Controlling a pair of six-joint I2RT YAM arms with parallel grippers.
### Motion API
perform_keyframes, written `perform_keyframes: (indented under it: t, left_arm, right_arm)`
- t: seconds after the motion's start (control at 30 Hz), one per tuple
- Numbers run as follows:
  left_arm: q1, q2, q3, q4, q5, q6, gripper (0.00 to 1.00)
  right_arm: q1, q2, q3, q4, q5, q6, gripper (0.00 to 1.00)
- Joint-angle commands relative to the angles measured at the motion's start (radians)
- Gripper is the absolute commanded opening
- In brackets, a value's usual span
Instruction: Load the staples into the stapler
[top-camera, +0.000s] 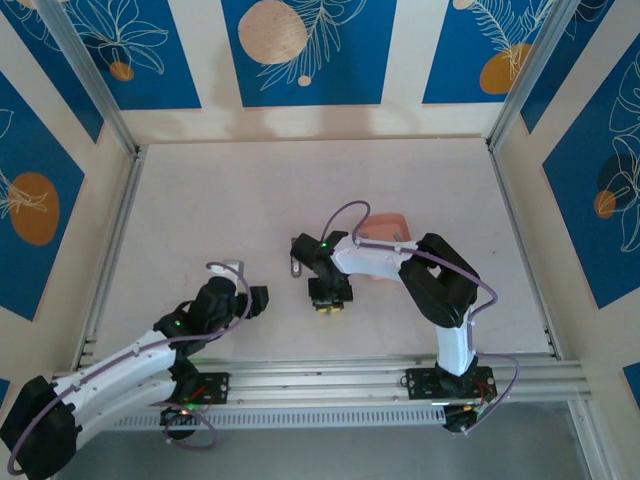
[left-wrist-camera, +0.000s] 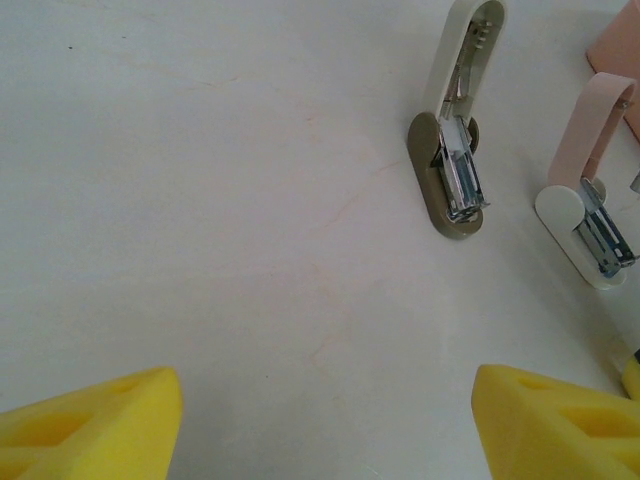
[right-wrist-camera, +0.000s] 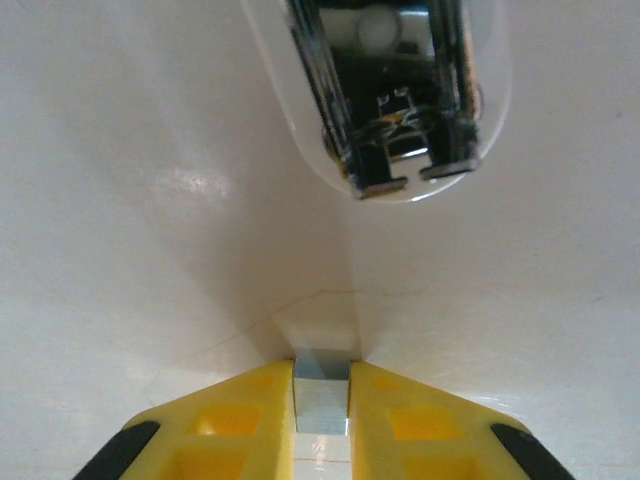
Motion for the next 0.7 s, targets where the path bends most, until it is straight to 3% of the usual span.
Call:
perform_keyframes:
  t: [0.0, 0.67]
  left_arm:
    - [0.017, 0.009, 0.002, 0.005, 0.020, 0.021, 0.76]
    - [0.020, 0.163, 0.016, 0.216, 0.119, 0.030, 0.76]
  right_arm:
    - [0.002, 0.031, -0.007, 0.037, -0.034, 0.001, 0.18]
    - [0.010, -0.266, -0.191, 0.300, 0.184, -0.156, 0.15]
